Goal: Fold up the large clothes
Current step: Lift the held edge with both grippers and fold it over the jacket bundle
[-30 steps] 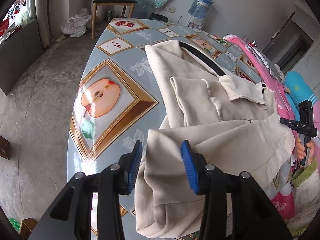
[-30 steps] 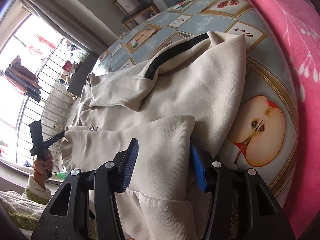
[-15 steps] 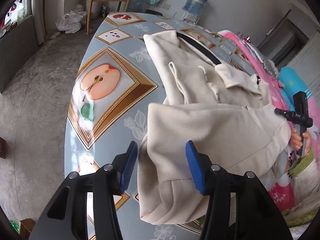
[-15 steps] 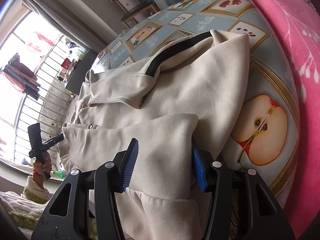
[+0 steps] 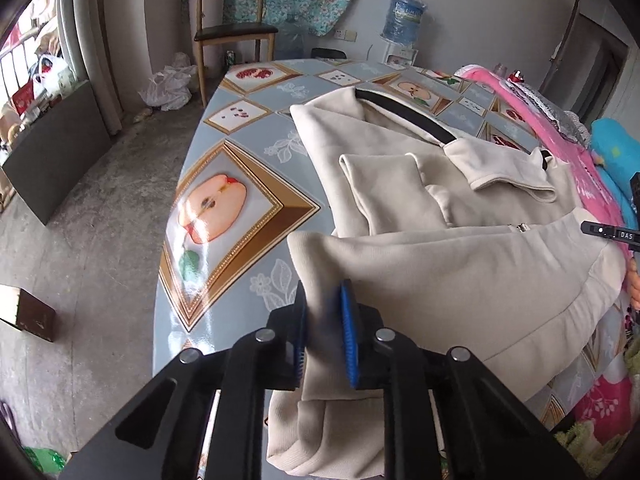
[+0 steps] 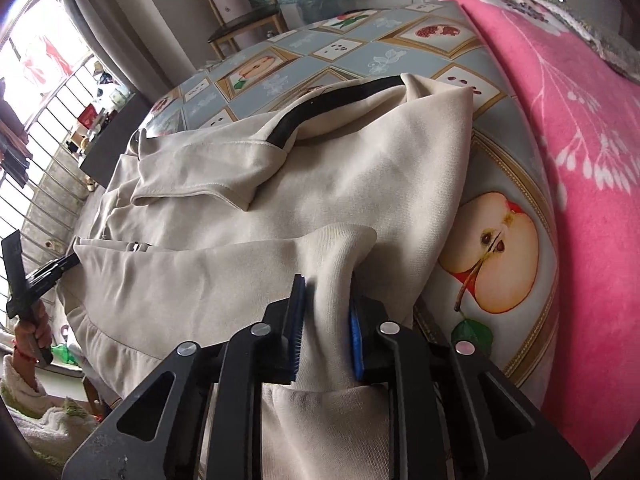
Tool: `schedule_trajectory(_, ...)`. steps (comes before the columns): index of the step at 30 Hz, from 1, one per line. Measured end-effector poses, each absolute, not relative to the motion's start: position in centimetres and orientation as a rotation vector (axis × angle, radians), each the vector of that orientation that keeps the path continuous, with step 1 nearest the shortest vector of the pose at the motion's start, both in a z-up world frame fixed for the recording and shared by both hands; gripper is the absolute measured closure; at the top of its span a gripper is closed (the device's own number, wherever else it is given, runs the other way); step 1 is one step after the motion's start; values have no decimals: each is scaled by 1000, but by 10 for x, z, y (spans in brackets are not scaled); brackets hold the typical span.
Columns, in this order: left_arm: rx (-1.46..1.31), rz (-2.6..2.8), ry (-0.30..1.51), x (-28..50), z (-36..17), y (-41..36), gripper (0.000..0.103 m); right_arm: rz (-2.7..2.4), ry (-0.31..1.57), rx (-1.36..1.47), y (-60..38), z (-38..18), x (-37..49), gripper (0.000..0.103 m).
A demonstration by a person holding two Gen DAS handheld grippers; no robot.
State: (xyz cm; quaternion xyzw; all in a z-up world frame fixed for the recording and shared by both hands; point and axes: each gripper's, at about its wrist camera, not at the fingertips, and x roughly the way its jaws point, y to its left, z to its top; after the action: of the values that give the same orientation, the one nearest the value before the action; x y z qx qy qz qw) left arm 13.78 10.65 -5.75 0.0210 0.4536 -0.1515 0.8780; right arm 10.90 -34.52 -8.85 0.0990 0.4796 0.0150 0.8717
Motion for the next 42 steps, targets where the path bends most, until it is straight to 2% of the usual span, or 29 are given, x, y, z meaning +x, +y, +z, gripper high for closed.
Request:
schedule_trajectory(2,90,-281,885,125,-47,100,91,-18,954,156,-335,-78,97,95)
schedule_trajectory(5,139,-246,804,104,-28,92,98,-103,857,72,-318,-56,69,96)
schedule_trajectory(12,106,-225,666,77,18,84,98,-260,679,30,-302,-24,27,97)
schedule_trajectory(17,85,-262,586,98,54,81,98,-250,585,43,-311,10,38,97)
schedule_trajectory(22,124,-276,518,148,79,68,98,-227,533,23,-331,32,89,97)
schedule_trajectory(27,135,-284,594,236,67,50,98,-199,593,85,-366,20,168,97)
schedule_trajectory(33,145,-283,902,335,-19,32,98,-200,827,127,-392,-59,250,97)
schedule_trajectory(36,132,-269,1029,353,-55,34,88,-211,906,138,-397,-86,258,90)
schedule_trajectory(38,61,-254,1037,354,-52,45,78,-223,903,148,-401,-81,253,72)
schedule_trajectory(39,23,-250,1029,352,-44,53,73,-236,892,146,-403,-74,248,67)
schedule_trajectory(40,-3,-245,1017,348,-37,59,73,-248,878,143,-403,-65,241,63)
schedule_trajectory(42,-45,-241,976,334,-18,72,73,-234,853,143,-401,-46,224,63)
